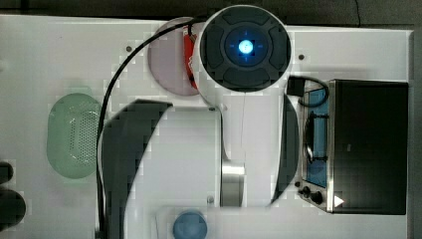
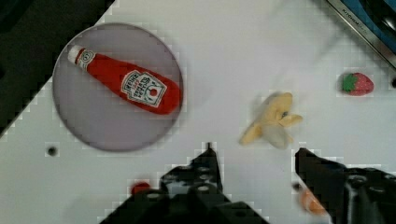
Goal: Pick banana from table and place on oven.
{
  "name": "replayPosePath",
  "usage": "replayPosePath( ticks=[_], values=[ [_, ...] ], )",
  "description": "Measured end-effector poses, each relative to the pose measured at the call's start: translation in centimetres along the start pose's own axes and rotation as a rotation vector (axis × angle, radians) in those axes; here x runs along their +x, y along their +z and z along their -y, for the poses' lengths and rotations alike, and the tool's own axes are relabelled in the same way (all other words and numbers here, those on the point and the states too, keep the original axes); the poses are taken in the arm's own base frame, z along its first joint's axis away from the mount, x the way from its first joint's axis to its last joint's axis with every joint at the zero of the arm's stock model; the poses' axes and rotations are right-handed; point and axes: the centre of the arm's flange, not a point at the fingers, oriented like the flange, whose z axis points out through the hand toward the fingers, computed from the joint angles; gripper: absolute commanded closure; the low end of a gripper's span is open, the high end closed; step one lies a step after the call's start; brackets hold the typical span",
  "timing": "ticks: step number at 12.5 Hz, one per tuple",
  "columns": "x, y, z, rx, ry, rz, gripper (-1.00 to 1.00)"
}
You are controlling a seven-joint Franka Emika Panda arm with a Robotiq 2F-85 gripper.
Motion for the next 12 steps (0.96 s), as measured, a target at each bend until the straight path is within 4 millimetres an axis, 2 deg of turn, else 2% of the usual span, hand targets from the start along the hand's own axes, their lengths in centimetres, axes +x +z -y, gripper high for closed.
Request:
replayPosePath(
  ticks=[1,2,3,5,6,8,9,10,12],
  values=[
    [-2.5,0.9,-3.5,-0.066,0.019,0.068,-0.58],
    [-4.9,0.2,-7.4,-0.099,0.041,0.103,-0.8],
    [-6.5,-1.4,-10.5,-0.083,0.062,0.075,-1.0],
    [-8.0,-5.6,-15.0,0.015,0.099,0.003,-1.0],
    [-8.4,-7.7,-16.3,0.055,0.117,-0.036,-1.0],
    [-8.6,-10.2,-17.1,0.091,0.125,-0.077,-1.0],
    [-8.3,-10.4,-16.5,0.106,0.117,-0.086,-1.0],
    [-7.9,-9.5,-15.3,0.116,0.108,-0.098,-1.0],
    [-6.2,-4.6,-12.3,0.095,0.096,-0.056,-1.0]
  ],
)
